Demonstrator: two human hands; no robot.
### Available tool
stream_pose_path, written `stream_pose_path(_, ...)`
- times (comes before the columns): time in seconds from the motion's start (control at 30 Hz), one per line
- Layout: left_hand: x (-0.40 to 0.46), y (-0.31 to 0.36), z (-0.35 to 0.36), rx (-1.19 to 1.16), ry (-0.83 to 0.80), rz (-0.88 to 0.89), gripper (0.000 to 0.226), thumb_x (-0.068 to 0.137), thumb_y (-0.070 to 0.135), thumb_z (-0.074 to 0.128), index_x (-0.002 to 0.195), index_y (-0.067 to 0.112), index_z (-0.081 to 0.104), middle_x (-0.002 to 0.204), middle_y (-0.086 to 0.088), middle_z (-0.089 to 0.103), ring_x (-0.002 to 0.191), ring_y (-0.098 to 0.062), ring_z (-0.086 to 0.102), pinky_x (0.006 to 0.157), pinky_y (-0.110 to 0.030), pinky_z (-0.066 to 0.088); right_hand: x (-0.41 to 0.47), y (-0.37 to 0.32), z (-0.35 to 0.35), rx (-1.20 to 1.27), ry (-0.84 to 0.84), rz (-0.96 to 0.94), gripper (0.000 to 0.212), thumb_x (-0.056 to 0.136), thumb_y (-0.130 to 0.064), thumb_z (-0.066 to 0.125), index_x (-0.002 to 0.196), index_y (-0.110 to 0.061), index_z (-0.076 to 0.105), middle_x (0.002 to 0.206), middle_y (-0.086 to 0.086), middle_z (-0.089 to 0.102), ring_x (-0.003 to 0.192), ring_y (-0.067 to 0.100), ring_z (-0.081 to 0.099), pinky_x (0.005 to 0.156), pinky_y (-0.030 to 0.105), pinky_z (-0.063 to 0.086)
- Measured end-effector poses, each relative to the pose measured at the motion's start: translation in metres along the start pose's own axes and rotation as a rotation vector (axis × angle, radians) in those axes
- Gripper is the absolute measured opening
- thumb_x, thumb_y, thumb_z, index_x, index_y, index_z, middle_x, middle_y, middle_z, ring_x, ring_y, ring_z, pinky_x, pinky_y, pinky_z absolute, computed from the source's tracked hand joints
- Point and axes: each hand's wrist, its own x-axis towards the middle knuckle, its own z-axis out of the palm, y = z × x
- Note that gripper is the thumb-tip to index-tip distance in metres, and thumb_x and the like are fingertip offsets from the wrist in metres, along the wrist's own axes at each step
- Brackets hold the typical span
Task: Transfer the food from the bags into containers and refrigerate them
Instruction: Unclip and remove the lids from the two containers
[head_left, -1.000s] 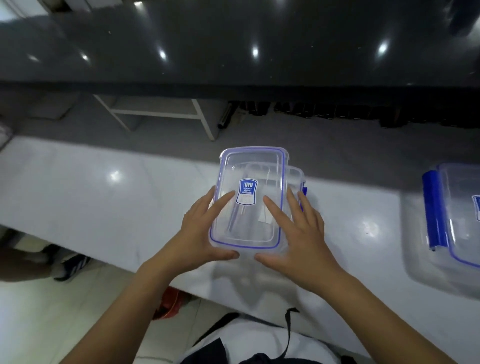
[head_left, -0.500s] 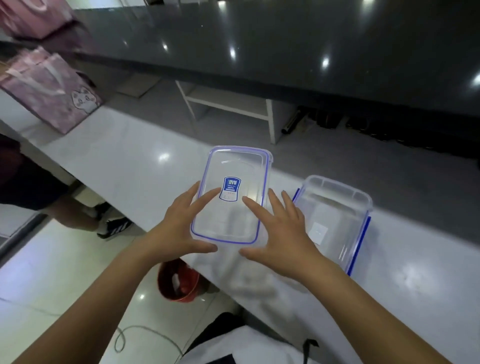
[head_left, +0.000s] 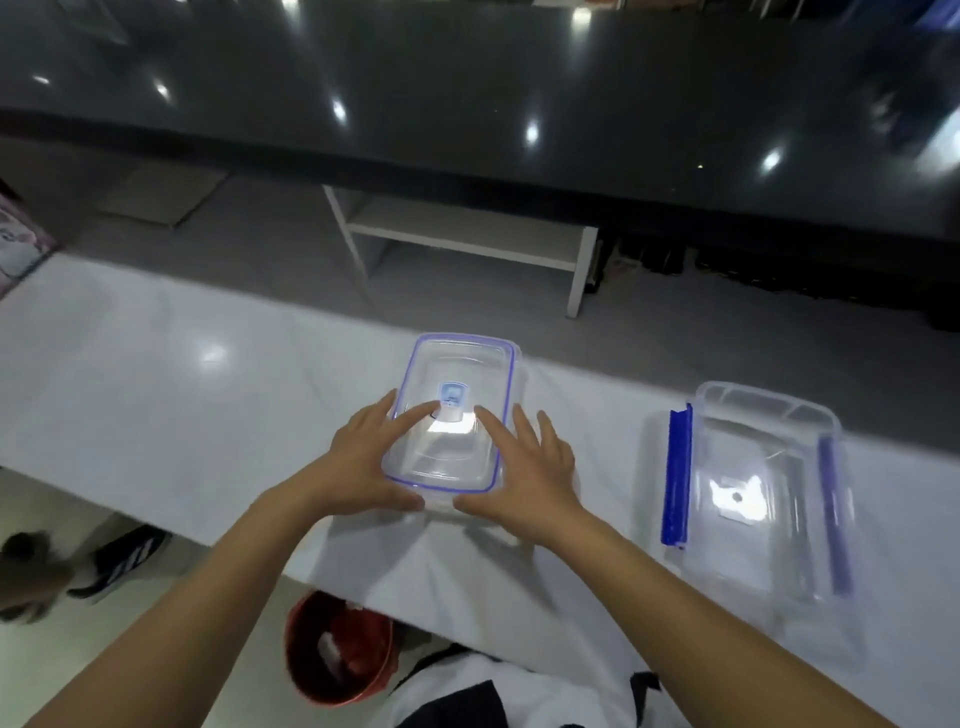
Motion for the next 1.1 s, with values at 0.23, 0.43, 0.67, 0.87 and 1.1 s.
stream_pose_path(0.23,0.024,-0.047,-0.004,0.248,-0.049,0.021,0.116,0.059,0.083,0.062,0.147,0.060,-0.011,0.166,-0.003,0.001,0.152,-0.032,0.006,0.121,-0.050,0.017,0.022,-0.018,0.034,-0.120,0.023,0.044,0.108,0.073,-0.077,0.059,0.153,-0.049,-0.008,0.167,-0.002,-0.016,0.149,0.026,-0.028,0.120,0.052,-0.014)
stream_pose_path(0.43,0.024,-0.052,-0.003,0.259,-0.056,0.037,0.115,0.067,0.079,0.066,0.138,0.065,-0.022,0.167,-0.006,-0.012,0.154,-0.029,-0.010,0.122,-0.046,0.005,0.015,-0.010,0.043,-0.159,0.100,0.032,0.102,0.075,-0.084,0.048,0.152,-0.051,-0.011,0.167,-0.006,-0.013,0.151,0.020,-0.024,0.119,0.050,-0.016)
stream_pose_path(0.67,-0.002,-0.022,0.011,0.149,0.069,0.125,0.111,0.078,0.065,0.070,0.147,0.056,-0.017,0.166,-0.001,-0.017,0.154,-0.030,-0.012,0.123,-0.046,0.004,-0.030,-0.008,0.042,-0.121,0.087,0.181,0.088,0.089,-0.066,0.048,0.155,-0.045,-0.007,0.167,-0.005,-0.016,0.150,0.021,-0.026,0.122,0.047,-0.010)
stream_pose_path(0.87,-0.025,0.080,0.037,0.035,-0.024,0.414,0.100,0.086,0.062,0.061,0.146,0.059,-0.019,0.164,0.012,-0.024,0.151,-0.015,-0.024,0.122,-0.040,-0.004,-0.148,0.004,0.001,0.142,0.298,0.308,0.069,0.093,-0.059,0.053,0.152,-0.050,0.019,0.161,-0.025,0.000,0.150,0.002,-0.015,0.123,0.034,-0.003)
stream_pose_path(1.1,-0.017,0.206,0.076,0.091,-0.120,0.752,0.091,0.090,0.066,0.052,0.148,0.055,-0.018,0.162,0.012,-0.028,0.151,-0.016,-0.026,0.120,-0.036,-0.008,-0.265,0.062,-0.026,0.555,0.683,0.688,0.056,0.088,-0.041,0.069,0.138,-0.050,0.046,0.151,-0.026,0.031,0.148,0.000,0.016,0.122,0.033,0.021)
